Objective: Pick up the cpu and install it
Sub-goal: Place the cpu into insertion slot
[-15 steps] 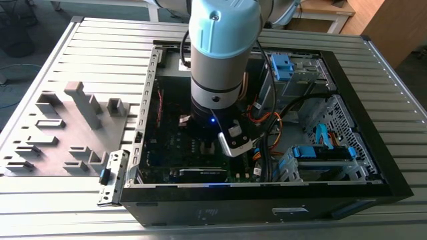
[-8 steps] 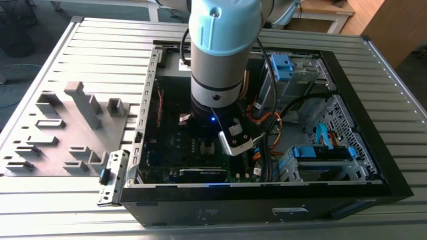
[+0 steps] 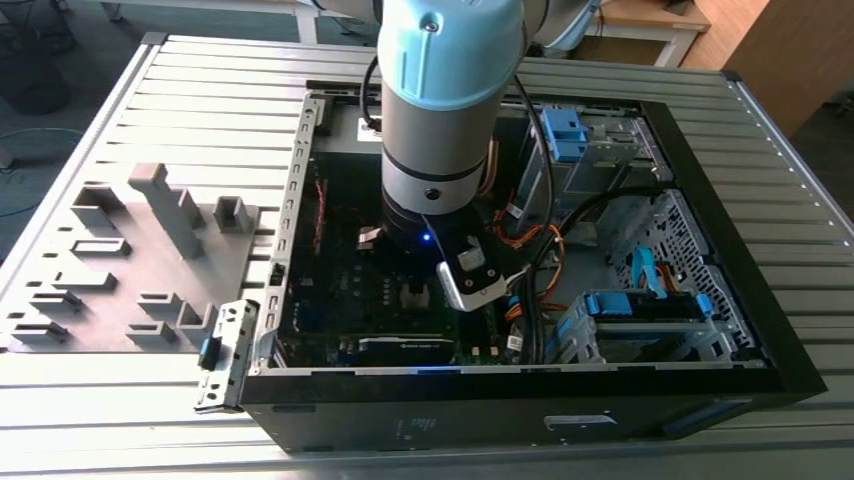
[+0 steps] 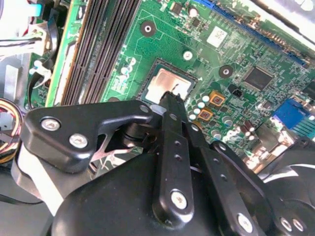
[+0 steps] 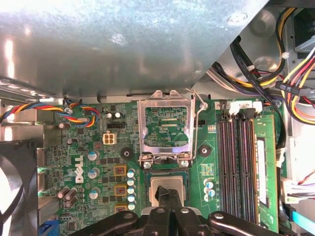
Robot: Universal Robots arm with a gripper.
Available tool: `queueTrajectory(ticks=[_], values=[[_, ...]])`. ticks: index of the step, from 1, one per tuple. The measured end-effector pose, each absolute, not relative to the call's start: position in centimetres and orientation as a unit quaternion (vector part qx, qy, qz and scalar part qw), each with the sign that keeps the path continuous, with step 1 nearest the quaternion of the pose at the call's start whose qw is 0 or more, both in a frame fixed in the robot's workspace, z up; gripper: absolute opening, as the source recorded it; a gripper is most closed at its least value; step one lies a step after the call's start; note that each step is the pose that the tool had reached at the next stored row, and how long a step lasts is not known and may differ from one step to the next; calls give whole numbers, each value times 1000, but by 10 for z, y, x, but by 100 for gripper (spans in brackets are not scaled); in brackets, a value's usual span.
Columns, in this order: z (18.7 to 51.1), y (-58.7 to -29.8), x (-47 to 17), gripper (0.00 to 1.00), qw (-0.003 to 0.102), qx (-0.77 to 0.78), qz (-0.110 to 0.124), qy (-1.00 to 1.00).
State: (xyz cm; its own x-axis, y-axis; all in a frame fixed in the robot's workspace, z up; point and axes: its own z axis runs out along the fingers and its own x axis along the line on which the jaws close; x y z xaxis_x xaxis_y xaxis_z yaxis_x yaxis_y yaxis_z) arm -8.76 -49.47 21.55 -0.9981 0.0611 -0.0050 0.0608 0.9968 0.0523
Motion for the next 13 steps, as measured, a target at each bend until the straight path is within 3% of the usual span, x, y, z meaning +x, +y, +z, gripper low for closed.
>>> queueTrajectory(ticks=[3,5,13], values=[[215,-495,-88,11,4,30,26,999],[216,-495,-88,11,11,30,26,999],[216,-495,-88,11,13,30,26,999]])
